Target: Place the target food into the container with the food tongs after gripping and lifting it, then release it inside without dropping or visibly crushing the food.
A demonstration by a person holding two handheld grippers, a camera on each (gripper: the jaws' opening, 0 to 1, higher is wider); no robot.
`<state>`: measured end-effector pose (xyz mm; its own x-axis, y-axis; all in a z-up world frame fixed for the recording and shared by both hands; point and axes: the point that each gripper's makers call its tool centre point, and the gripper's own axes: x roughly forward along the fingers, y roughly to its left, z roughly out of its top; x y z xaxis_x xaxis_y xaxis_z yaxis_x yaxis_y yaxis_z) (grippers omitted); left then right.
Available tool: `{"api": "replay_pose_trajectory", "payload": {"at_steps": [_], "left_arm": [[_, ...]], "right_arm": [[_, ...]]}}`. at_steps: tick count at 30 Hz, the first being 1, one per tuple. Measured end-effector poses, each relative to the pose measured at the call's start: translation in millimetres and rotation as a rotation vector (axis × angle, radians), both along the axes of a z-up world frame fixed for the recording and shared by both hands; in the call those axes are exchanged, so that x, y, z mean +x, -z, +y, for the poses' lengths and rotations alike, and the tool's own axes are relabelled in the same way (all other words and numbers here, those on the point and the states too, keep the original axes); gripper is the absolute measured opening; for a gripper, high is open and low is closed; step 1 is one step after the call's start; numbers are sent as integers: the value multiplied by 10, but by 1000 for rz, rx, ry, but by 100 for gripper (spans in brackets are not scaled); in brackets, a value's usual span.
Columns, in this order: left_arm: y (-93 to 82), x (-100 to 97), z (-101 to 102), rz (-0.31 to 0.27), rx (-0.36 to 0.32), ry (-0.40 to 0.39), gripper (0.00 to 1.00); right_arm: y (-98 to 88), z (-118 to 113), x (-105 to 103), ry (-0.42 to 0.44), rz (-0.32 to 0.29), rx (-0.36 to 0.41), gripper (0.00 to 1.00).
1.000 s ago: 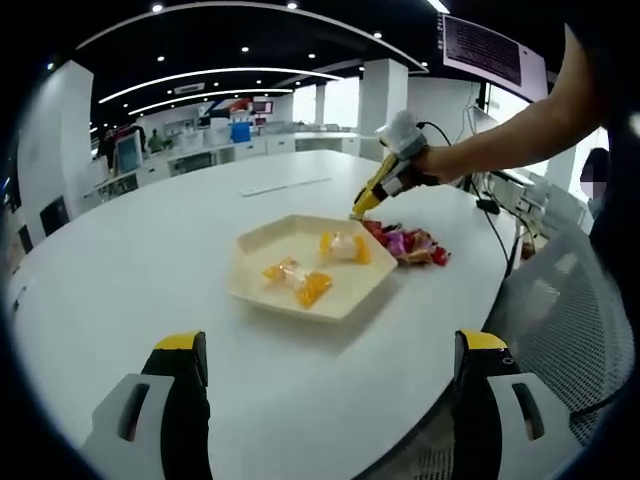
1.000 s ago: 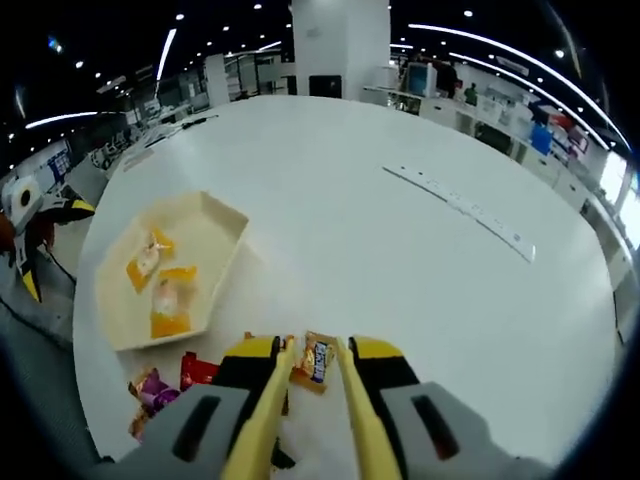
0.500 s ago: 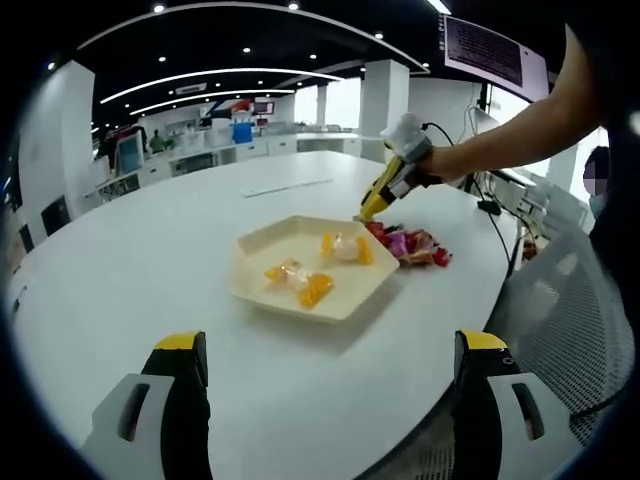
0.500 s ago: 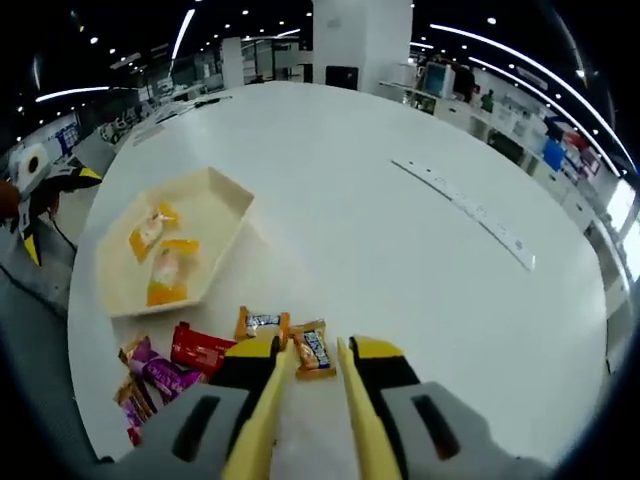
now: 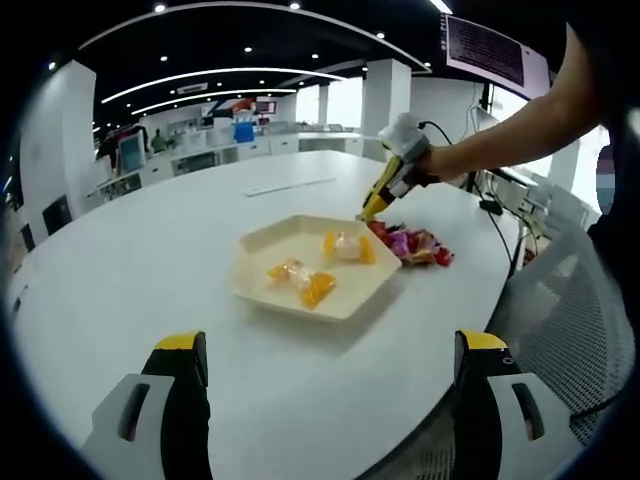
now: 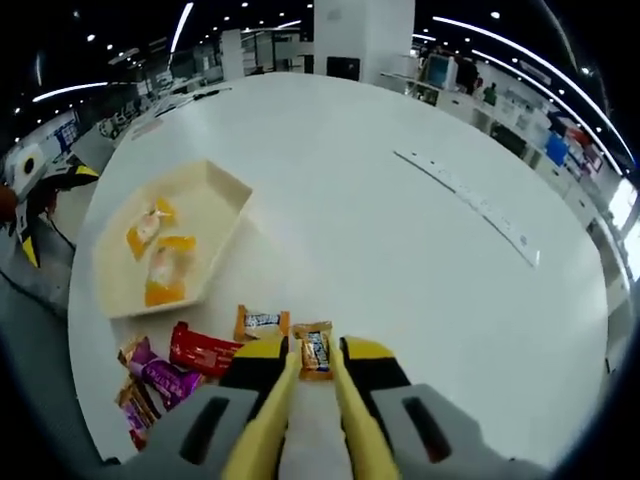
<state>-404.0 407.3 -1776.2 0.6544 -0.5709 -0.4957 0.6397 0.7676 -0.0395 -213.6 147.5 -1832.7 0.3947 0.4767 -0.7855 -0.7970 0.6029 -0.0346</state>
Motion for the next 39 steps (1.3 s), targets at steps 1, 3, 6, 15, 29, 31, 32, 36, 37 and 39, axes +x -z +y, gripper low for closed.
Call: {"api": "replay_pose_trajectory", "payload": {"at_steps": [1,3,6,15,29,31,32,36,37,39], "left_arm": [[3,-1,0,1,1,1,99],[10,0,3,0,3,2,99],[1,-2,-4,0,4,4,99],[-29,10,-8,-24,5,11,99],[-41,20,6,-33,3,6,99],[-48,19,4,-35,0,5,99],[-52,20,6,-36,0,5,99],[-64,18,8,-40,0,3,99],[-66,19,8,-42,-2,3,99],[-58,19,10,-40,1,3,99]], "right_arm": [[-13,-10,-2,-1,-4,-5,19],[-77,-27,16,-3,-16,-2,20],[-152,-57,21,-2,-14,4,20],[-315,-94,2,-4,-7,16,20],[-623,233,-19,-47,-35,53,21],[-663,305,-32,-56,-39,58,21],[-680,337,-32,-60,-41,61,21],[-776,515,-51,-81,-51,76,21],[-808,573,-59,-87,-56,80,21],[-842,657,-70,-96,-57,90,21]]}}
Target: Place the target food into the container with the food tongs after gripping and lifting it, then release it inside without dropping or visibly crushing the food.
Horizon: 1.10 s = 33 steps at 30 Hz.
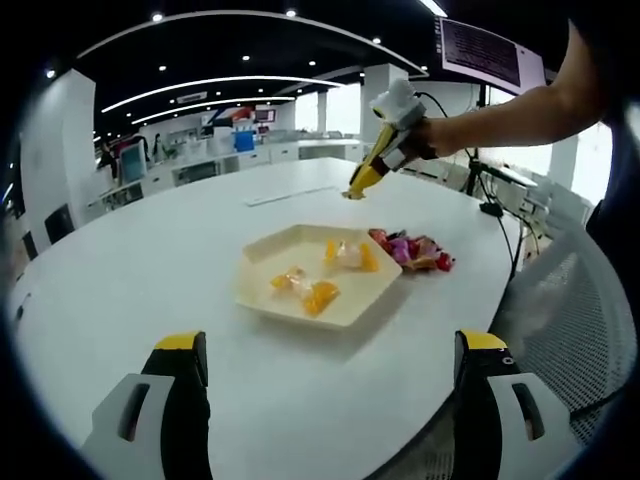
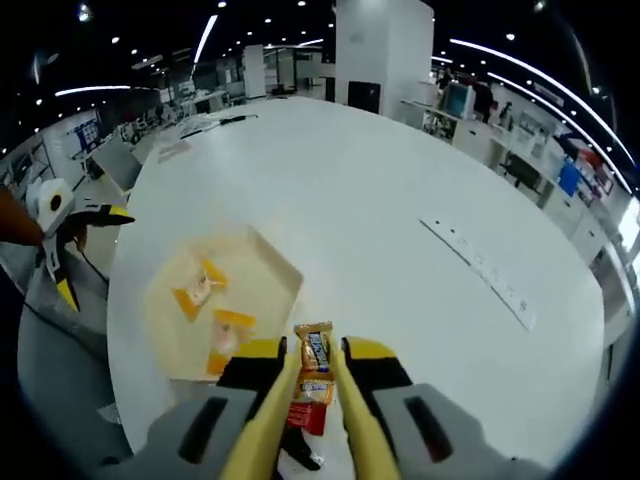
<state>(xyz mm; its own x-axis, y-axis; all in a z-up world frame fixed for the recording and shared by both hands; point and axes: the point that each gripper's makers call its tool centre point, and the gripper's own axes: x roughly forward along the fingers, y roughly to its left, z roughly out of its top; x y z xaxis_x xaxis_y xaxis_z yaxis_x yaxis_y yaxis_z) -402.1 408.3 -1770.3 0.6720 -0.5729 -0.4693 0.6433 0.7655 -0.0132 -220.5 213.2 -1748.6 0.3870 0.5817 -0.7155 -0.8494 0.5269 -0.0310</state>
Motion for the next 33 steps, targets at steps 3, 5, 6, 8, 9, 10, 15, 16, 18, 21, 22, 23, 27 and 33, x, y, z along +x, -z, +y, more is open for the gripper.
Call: {"api": "replay_pose_trajectory", "payload": {"at_steps": [3,5,6,8,9,10,15,16,18,21,22,23,27,33], "left_arm": [[3,2,-3,-2,0,3,99],[-1,-2,-6,-2,1,4,99],[-3,-3,-8,-3,1,5,99],[1,-10,-17,1,2,10,99],[2,-15,-23,-1,6,16,99],[5,-17,-25,0,7,17,99],[-2,-14,-20,-4,6,15,99],[5,-13,-19,-5,9,18,99],[1,-15,-24,-6,9,21,99],[1,-21,-30,-4,11,23,99],[2,-23,-32,-3,11,23,99],[12,-23,-31,-2,12,25,98],[22,-32,-37,7,12,27,98],[36,-41,-45,11,15,35,98]], "right_arm": [[-45,147,-19,-18,-4,11,21],[-76,250,-48,-30,-10,17,21],[-88,290,-59,-34,-12,19,21],[-98,378,-72,-44,-16,23,21],[-109,431,-89,-51,-16,26,21],[-115,470,-100,-55,-16,28,21],[-126,672,-164,-95,-24,16,21],[-135,725,-177,-103,-24,18,21],[-150,817,-207,-115,-24,21,21],[-162,927,-250,-129,-23,27,21],[-165,972,-267,-135,-24,30,21],[-168,998,-276,-139,-24,31,21],[-180,1087,-303,-149,-26,40,22],[-207,1144,-298,-161,-44,50,24]]}}
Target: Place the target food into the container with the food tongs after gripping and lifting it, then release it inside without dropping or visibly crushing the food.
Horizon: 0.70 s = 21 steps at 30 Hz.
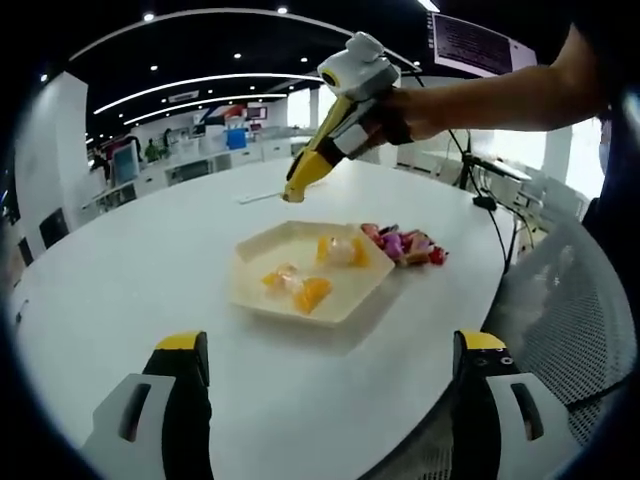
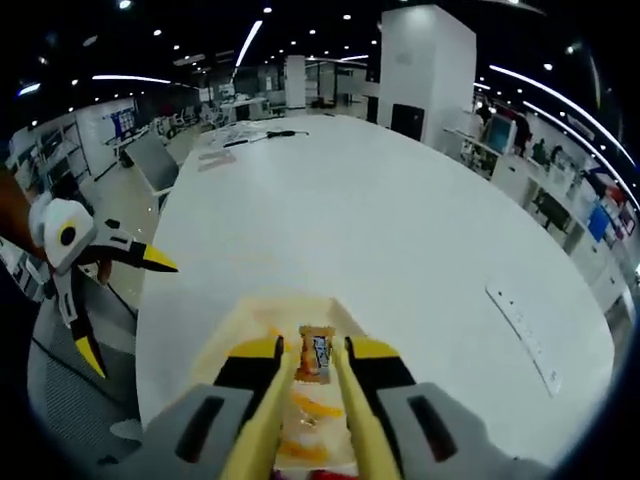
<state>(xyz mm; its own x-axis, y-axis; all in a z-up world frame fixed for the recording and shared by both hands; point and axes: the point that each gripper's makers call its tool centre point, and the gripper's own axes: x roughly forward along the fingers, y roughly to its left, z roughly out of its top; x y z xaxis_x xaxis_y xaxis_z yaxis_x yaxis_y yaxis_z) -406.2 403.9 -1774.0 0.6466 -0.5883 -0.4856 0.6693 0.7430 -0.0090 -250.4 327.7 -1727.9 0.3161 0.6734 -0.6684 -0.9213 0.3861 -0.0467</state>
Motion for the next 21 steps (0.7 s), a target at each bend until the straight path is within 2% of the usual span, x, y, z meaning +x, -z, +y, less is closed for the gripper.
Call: {"api": "replay_pose_trajectory", "payload": {"at_steps": [7,13,21], "left_arm": [[-6,7,10,2,-6,-7,98],[7,9,13,5,-2,-9,98],[-1,19,22,-1,-3,-12,98]], "right_arm": [[24,-8,4,-5,2,14,25],[-74,-134,29,3,-13,37,25],[-114,-578,94,14,-37,27,26]]}}
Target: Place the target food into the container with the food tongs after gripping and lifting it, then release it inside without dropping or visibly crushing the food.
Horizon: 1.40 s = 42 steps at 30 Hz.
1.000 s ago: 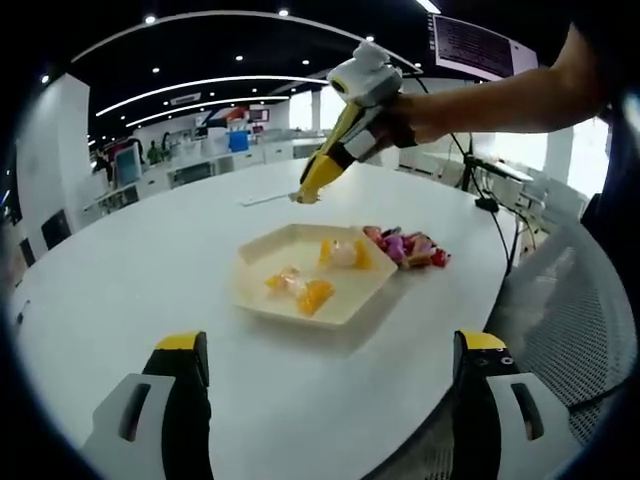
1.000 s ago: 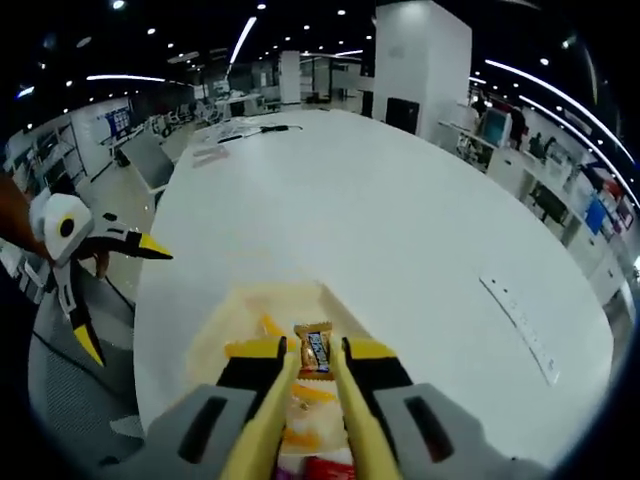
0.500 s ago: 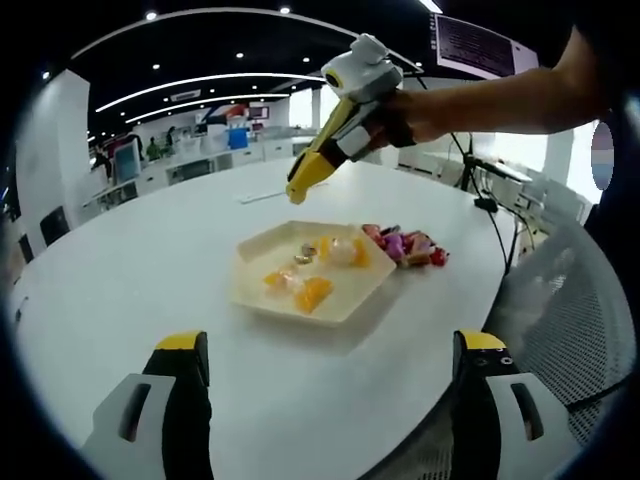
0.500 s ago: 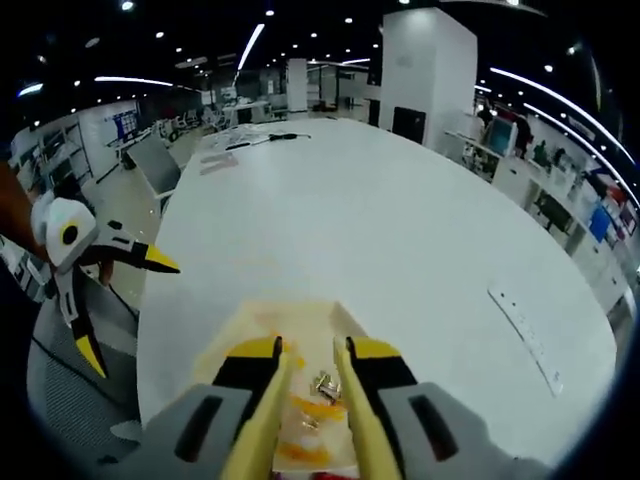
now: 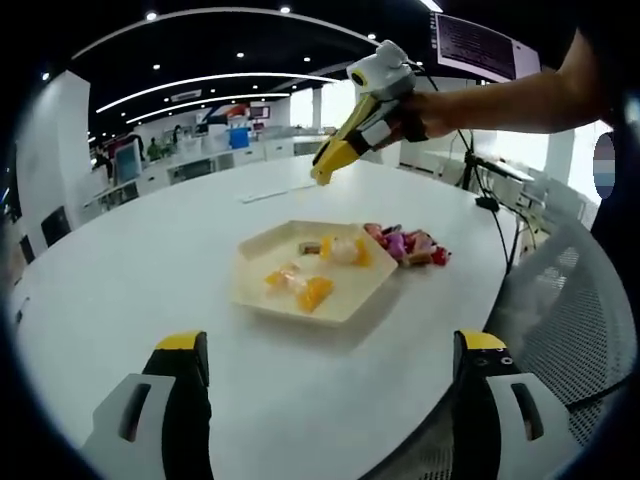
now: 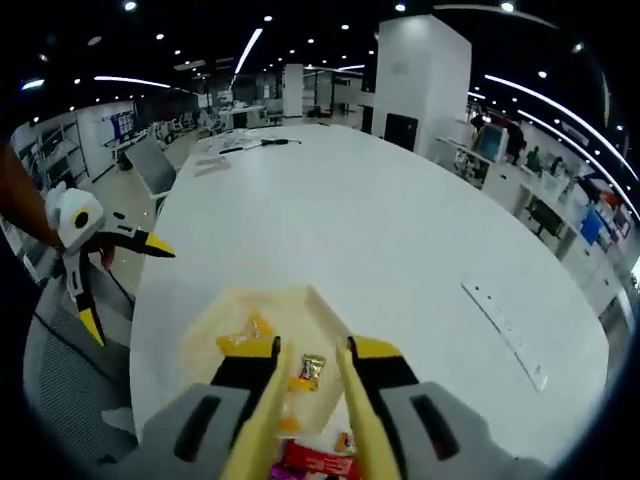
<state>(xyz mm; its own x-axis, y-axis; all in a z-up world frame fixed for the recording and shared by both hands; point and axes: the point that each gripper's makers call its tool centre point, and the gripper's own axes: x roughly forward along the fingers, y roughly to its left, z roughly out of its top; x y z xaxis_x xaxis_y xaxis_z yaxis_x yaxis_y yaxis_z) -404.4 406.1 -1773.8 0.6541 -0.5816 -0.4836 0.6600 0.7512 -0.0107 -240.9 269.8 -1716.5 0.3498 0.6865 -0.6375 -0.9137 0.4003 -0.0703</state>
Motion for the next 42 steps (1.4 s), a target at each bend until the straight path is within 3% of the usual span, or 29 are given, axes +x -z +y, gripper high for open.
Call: {"api": "replay_pose_trajectory", "payload": {"at_steps": [9,19,27,42], "left_arm": [[-14,1,3,-3,-1,-3,98],[-16,0,4,-5,1,-3,99],[-24,0,-8,-1,-12,-5,99],[-4,24,42,1,2,-29,99]], "right_arm": [[6,-485,29,13,-20,-15,26],[-8,-846,94,68,-19,-7,27],[43,-936,65,41,-40,-29,27],[187,-890,87,-9,-32,-43,27]]}}
